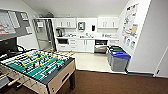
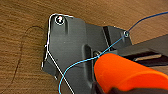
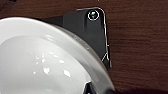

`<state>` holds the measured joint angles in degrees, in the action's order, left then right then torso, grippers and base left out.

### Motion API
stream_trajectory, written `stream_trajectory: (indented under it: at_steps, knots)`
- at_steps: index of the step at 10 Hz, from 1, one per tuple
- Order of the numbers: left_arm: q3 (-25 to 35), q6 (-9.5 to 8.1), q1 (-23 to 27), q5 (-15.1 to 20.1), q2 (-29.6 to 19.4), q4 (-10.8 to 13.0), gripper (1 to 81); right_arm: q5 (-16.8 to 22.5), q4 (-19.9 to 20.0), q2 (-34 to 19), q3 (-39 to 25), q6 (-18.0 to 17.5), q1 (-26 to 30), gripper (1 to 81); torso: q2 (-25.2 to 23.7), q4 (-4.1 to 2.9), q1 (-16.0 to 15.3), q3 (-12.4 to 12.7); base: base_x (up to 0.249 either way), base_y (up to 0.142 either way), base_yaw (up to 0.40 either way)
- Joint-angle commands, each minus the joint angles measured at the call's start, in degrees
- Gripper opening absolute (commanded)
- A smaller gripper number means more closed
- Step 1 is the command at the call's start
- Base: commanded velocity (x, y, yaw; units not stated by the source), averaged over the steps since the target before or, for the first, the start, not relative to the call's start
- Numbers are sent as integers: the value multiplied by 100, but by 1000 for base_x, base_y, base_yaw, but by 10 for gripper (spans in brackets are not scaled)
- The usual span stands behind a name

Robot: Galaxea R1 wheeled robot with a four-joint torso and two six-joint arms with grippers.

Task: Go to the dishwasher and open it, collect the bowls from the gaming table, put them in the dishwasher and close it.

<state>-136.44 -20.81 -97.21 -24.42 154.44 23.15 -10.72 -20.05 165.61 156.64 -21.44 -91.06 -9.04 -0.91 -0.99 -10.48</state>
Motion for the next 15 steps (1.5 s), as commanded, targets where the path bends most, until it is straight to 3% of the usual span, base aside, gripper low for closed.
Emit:
stream_trajectory:
  at_steps: [1, 9, 15]
  knots:
    - [38, 33, 110, 166, -115, 102, 10, 201, -60, -122, 24, 9, 233, 10, 0, 0, 0, 0, 139, -81, 0]
    - [38, 33, 118, 165, -115, 102, 10, 201, -60, -131, 24, 9, 225, 10, 2, 0, 0, 0, 139, -78, 0]
    - [38, 33, 110, 174, -115, 102, 10, 201, -60, -122, 24, 17, 242, 10, 0, 0, 5, 0, 138, 0, 0]
